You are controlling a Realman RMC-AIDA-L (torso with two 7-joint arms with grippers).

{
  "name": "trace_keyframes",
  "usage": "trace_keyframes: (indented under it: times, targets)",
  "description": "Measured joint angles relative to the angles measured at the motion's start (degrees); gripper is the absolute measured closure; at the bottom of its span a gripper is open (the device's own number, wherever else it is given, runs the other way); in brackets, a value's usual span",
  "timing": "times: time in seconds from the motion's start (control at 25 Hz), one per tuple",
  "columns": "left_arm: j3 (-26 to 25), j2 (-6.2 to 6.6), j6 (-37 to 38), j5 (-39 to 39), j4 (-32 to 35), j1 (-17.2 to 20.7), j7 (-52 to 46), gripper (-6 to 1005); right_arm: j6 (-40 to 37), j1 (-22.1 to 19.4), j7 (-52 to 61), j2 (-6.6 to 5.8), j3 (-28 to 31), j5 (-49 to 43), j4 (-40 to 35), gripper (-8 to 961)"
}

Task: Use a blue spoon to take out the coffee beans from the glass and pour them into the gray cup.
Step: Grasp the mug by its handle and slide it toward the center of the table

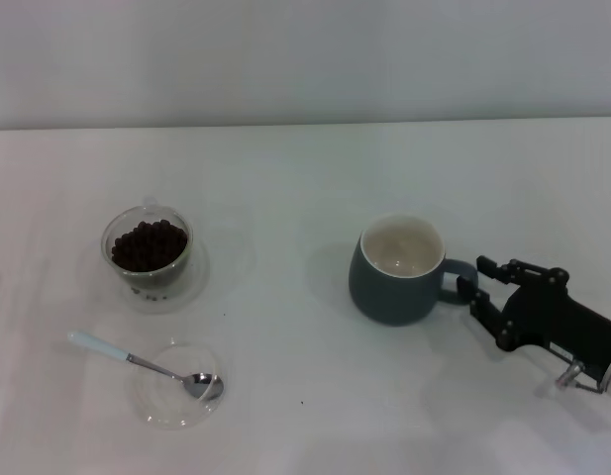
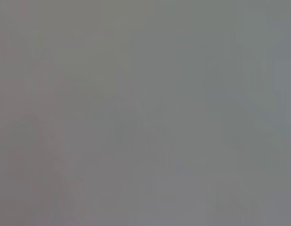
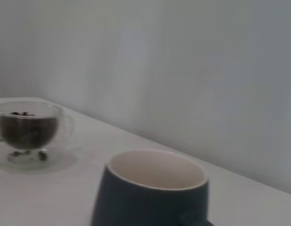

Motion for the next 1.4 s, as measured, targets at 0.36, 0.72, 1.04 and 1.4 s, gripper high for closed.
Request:
trace_keyframes:
  times: [0.36,0.72,1.04,1.4]
  targets:
    - [-0.08,0.20,-0.24,-0.21,0.21,-0.93,0.00,198,5.10,1.17,0.26,0.31,1.24,2.84,-2.56,610]
    - [-0.14,0.30,-0.36,-0.42,0.38,-0.92,0.00,199,6.27,1.18,0.40,0.32,0.97,3.38,-3.45,687]
    - [-0.13,0.32,-0.36,-0.41,0.41,-0.60,0.00,198,6.15,1.30,1.38,0.64,-0.35,3.39,-3.82,757]
    - [-0.13,0.33,-0.38,-0.40,0.46,0.28,0.08,199,4.69,1.31,1.53,0.57,-3.37,3.29,-4.93,800]
